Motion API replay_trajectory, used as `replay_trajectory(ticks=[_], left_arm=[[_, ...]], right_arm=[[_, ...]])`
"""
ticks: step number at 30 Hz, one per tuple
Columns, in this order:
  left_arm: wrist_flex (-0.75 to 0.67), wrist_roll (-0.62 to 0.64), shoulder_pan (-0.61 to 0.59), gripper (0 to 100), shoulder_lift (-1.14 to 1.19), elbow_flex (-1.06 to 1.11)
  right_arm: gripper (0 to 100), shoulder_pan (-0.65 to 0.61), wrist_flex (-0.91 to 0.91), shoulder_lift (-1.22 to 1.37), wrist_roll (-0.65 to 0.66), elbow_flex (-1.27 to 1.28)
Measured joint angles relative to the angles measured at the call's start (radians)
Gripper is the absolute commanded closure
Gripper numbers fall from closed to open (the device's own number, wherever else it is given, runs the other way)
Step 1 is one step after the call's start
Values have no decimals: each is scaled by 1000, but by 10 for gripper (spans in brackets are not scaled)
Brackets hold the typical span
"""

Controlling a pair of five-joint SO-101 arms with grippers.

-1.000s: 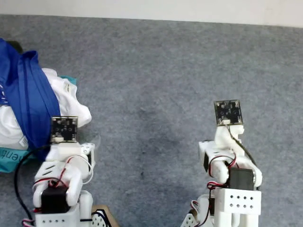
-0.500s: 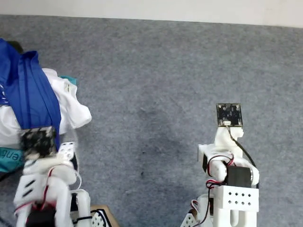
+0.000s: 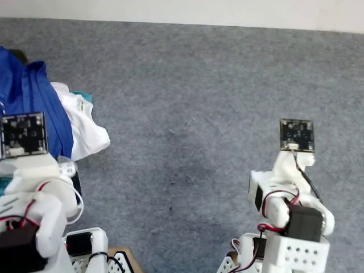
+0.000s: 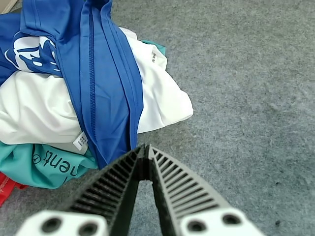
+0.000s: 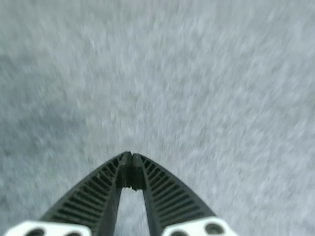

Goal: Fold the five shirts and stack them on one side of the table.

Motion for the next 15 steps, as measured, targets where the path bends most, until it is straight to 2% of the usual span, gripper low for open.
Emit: replay_trajectory(ticks=[4, 8, 12, 15], left_arm=[[2, 0, 0, 980, 29, -20], [17, 0, -5, 980, 34, -21], [34, 0, -80, 980, 37, -21], [34, 0, -123, 980, 41, -21]], right_arm=[[991, 0, 48, 0, -6, -100], [991, -11, 163, 0, -75, -189], [991, -32, 250, -2, -94, -269], [990, 12, 256, -34, -94, -285]])
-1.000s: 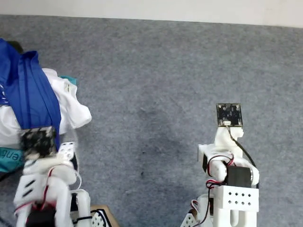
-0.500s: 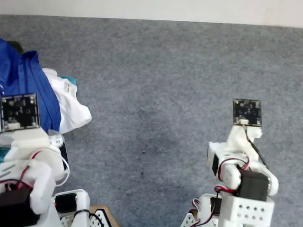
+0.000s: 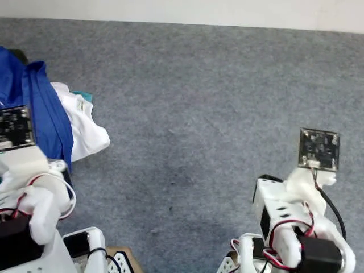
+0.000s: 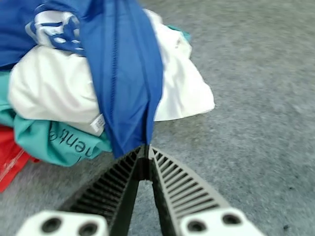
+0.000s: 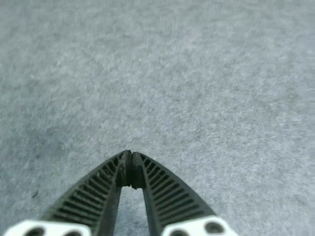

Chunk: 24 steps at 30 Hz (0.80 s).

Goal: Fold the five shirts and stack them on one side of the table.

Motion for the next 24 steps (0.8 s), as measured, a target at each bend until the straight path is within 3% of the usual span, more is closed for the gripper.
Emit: replay_trajectory(ticks=[12, 19, 24], left_arm=[[6, 0, -32, 980, 0, 0], [6, 0, -32, 976, 0, 0], [0, 0, -32, 976, 20, 0]], right_arm=[[989, 17, -8, -92, -3, 64], [989, 11, -97, 48, -3, 64], [989, -97, -140, 124, -3, 58]])
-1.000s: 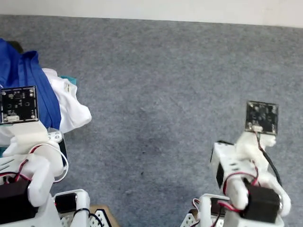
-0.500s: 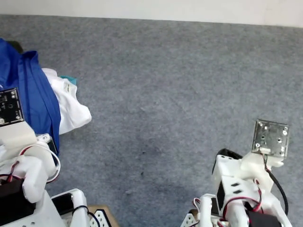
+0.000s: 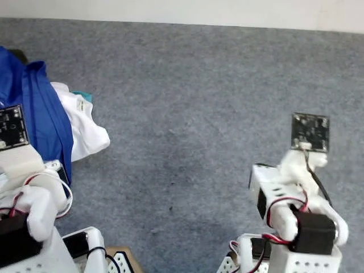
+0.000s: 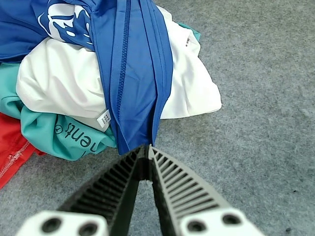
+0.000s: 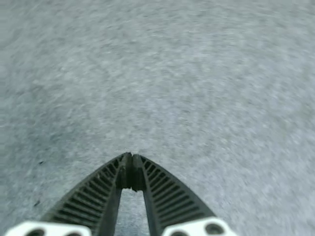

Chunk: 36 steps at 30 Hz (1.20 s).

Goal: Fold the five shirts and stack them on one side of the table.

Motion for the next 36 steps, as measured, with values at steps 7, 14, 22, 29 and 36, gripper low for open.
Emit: replay_trajectory(ticks=[7, 14, 22, 29, 36], left_arm=[[-141, 51, 0, 976, 242, -25], [-287, 81, -81, 976, 571, -190], [-293, 83, -173, 976, 881, -514], [-313, 81, -196, 976, 1109, -700], [-367, 83, -278, 968, 1381, -930]], right_arm=[[989, -155, -124, 11, 0, -71], [989, -245, -370, 66, 0, 20], [988, -253, -526, 376, 0, -20], [894, -258, -582, 618, 0, -170], [894, -258, -585, 816, 0, -342]])
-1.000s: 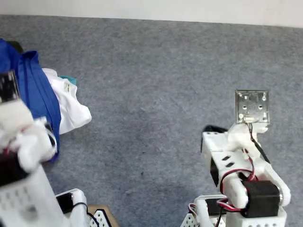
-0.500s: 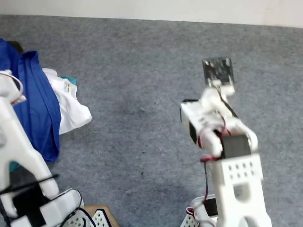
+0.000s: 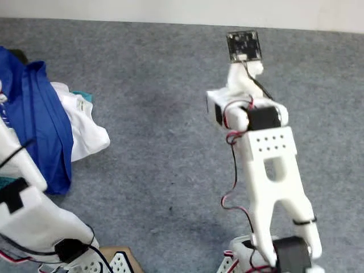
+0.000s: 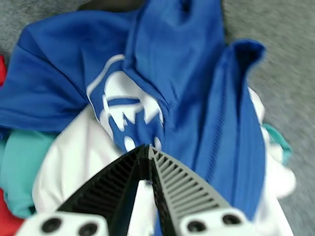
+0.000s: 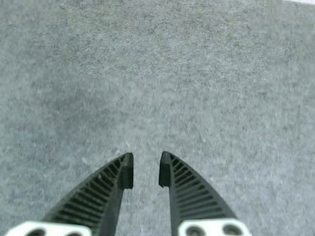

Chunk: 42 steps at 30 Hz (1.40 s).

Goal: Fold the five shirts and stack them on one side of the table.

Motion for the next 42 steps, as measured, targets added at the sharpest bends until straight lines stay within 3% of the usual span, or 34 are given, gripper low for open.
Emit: replay_trajectory(ticks=[5, 8, 15, 36, 41, 42], left_arm=[[-6, 0, -31, 819, 163, -173], [-6, 0, -32, 784, 245, -241], [-34, -2, -32, 830, 393, -376], [-54, -2, -51, 835, 812, -836], [-57, -2, -32, 998, 873, -907], [-57, -2, -23, 992, 879, -924]], right_arm=[[894, 0, 0, 100, -2, -69], [892, 0, 0, 144, -3, -89], [891, -34, 0, 215, -3, -152], [891, -49, -31, 293, -3, -195], [891, -51, -31, 293, -3, -195], [891, -51, -31, 293, -3, -195]])
